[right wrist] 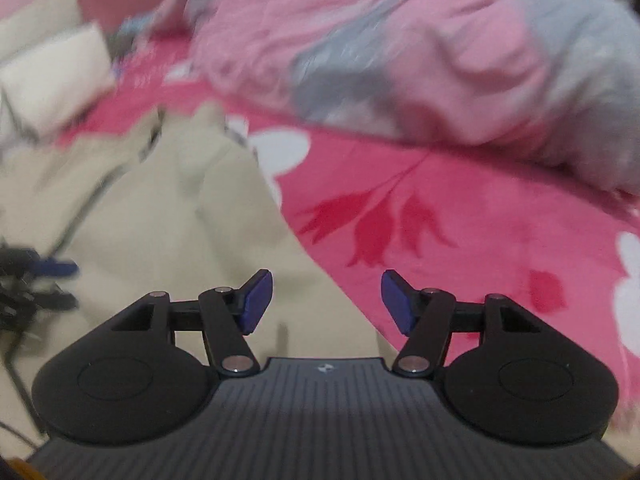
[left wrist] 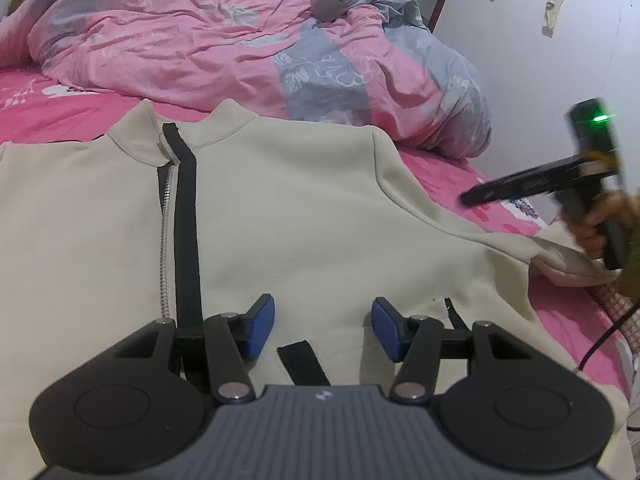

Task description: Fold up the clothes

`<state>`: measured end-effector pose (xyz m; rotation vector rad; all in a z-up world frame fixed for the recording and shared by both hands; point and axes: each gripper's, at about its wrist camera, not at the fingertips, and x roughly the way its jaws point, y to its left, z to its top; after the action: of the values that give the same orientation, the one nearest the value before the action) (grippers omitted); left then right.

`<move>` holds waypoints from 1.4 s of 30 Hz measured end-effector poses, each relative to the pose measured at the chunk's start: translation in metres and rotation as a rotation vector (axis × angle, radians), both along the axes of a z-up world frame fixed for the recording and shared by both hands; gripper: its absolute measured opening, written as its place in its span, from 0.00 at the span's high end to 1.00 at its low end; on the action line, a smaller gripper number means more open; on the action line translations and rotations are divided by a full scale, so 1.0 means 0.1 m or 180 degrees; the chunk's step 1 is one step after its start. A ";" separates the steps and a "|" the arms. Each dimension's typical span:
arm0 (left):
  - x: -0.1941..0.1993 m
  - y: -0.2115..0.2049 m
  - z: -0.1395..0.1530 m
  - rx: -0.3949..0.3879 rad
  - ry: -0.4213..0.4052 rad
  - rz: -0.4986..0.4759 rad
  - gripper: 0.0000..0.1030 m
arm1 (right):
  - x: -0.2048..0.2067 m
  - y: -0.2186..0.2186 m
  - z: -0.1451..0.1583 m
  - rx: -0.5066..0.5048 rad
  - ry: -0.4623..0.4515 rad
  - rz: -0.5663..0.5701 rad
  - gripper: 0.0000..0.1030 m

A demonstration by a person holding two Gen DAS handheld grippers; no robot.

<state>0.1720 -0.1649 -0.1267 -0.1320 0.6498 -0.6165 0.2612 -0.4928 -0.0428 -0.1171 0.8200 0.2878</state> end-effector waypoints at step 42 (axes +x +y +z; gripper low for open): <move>0.01 0.10 0.00 -0.0229 0.0091 0.0014 0.46 | 1.02 1.63 -0.42 -0.1068 -0.0316 0.0006 0.88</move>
<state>0.1730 -0.1550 -0.1268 -0.2096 0.6549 -0.6349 0.3631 -0.3294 -0.0846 -0.4431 0.7642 0.1426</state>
